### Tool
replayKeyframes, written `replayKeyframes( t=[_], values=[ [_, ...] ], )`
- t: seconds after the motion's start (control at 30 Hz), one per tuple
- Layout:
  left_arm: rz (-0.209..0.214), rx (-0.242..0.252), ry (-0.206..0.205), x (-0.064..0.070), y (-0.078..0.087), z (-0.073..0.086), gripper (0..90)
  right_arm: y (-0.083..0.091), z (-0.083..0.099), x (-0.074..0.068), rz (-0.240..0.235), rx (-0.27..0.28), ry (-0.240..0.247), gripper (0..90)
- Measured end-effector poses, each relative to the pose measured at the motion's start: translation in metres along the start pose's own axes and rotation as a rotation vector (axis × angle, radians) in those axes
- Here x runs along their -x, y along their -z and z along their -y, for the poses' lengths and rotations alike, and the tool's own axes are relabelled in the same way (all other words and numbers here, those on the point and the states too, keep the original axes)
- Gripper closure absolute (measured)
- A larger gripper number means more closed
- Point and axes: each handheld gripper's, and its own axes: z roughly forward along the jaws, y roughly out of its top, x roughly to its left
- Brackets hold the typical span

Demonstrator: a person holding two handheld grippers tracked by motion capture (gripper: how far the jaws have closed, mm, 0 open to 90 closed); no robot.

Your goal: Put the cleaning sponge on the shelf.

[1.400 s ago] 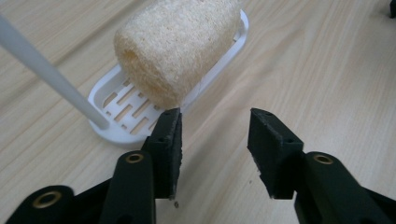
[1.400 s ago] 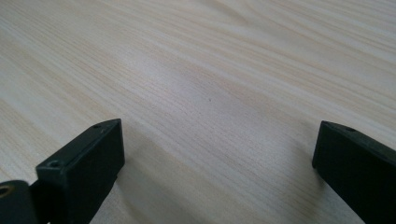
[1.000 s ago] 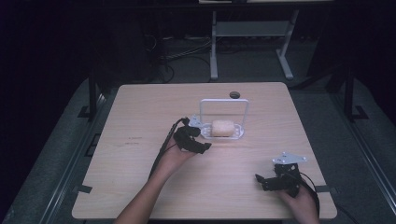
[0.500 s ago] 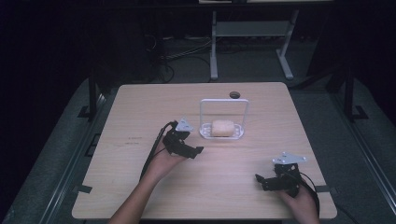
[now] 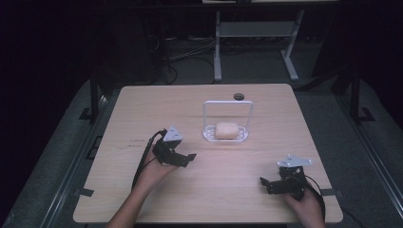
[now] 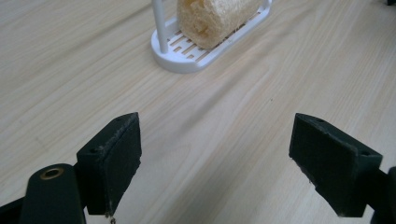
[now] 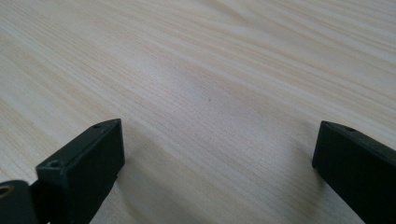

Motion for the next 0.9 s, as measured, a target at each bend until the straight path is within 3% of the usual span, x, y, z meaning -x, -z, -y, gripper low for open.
replayKeyframes(
  t=[0.47,0.9],
  values=[
    [-0.042,-0.008,0.019,-0.006,0.026,0.032,16.4,0.000,0.000,0.000,0.000,0.000,0.000,2.0],
    [-0.078,-0.013,0.070,-0.011,0.050,0.071,16.2,0.000,0.000,0.000,0.000,0.000,0.000,2.0]
  ],
)
